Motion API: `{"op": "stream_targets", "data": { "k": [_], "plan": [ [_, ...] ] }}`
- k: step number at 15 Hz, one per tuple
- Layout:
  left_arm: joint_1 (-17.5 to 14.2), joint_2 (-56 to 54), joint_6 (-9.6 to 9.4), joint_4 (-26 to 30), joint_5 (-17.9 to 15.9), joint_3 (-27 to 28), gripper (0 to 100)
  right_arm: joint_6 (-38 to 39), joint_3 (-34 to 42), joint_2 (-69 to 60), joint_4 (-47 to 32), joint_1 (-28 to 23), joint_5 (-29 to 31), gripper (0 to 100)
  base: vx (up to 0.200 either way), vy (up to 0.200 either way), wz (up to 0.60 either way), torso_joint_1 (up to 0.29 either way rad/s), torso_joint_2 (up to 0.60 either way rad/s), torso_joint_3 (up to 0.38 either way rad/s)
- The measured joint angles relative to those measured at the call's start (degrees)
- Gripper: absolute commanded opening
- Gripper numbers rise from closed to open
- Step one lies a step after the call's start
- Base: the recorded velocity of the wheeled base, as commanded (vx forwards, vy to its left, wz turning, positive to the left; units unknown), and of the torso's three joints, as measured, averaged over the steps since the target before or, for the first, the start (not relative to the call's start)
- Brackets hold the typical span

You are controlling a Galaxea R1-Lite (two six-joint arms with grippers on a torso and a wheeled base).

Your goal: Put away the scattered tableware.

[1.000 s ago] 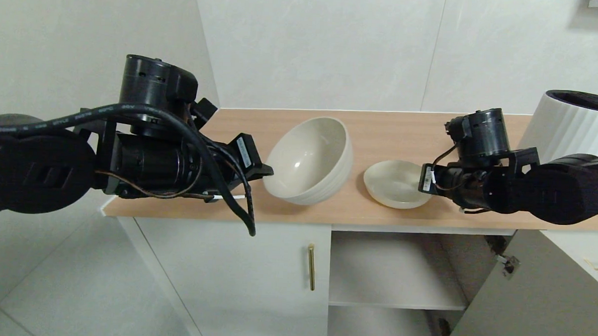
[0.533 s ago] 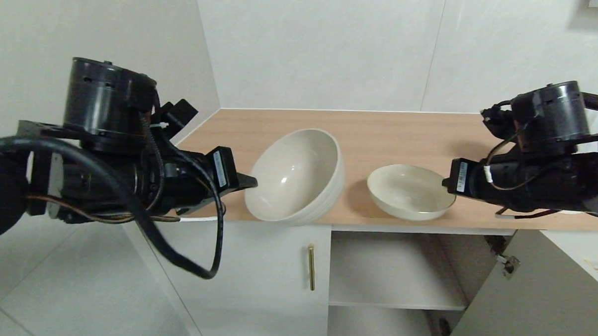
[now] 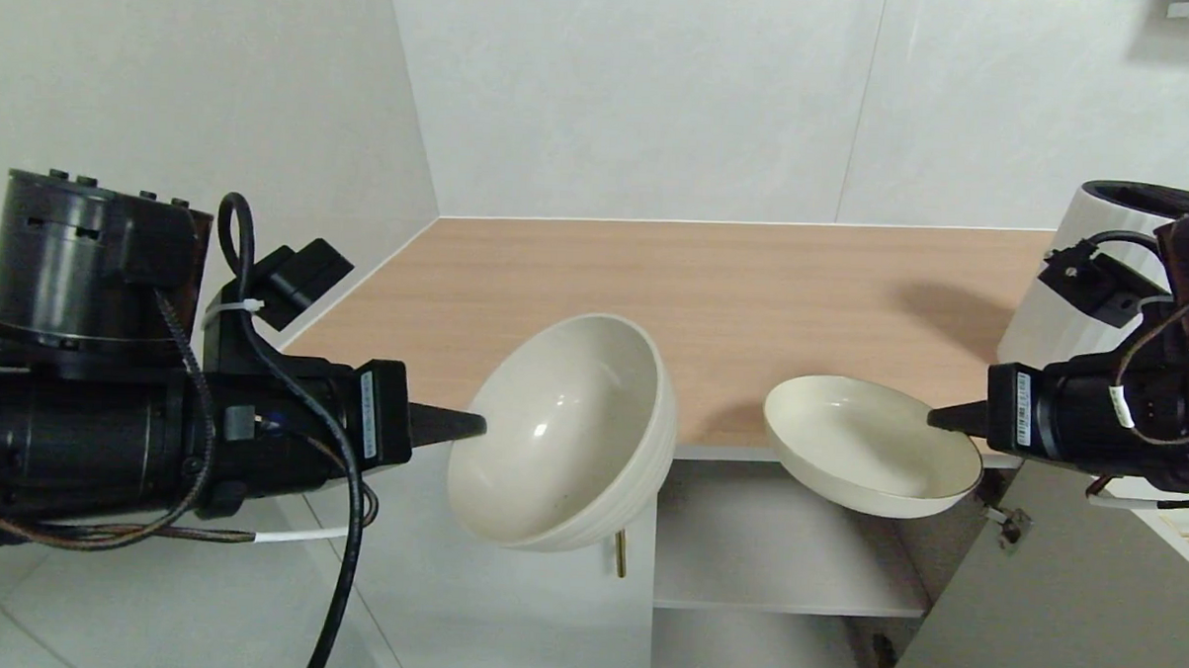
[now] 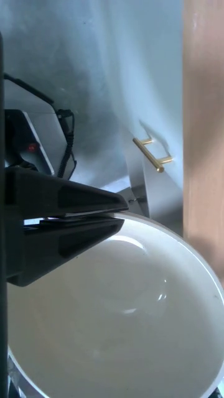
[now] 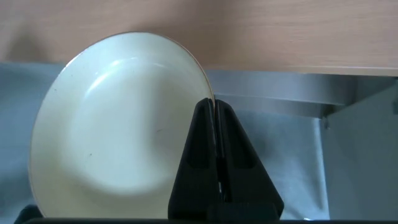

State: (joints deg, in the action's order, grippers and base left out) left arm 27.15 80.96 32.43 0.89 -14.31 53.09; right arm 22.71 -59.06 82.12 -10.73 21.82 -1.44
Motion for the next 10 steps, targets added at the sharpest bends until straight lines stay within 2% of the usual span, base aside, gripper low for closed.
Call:
{"op": "stream_targets", "data": {
  "k": [2,5,10],
  "plan": [
    [0.49,0.46,-0.07,0.01,0.00,-0.23,0,-0.49,0.68,-0.21,0.13,-1.12,-0.23,0,0.000,0.000,0.00,0.000,0.00,0.000],
    [1.01,1.45,-0.11,-0.05,0.00,-0.37,0,-1.15,0.99,-0.20,0.28,-1.35,0.05,0,-0.200,0.000,0.00,0.004,0.00,0.002],
    [1.43,1.95,-1.52,-0.02,0.26,-0.59,0,-1.18,1.12,0.05,0.22,-1.35,0.13,0,0.000,0.000,0.00,0.000,0.00,0.000]
  ]
}}
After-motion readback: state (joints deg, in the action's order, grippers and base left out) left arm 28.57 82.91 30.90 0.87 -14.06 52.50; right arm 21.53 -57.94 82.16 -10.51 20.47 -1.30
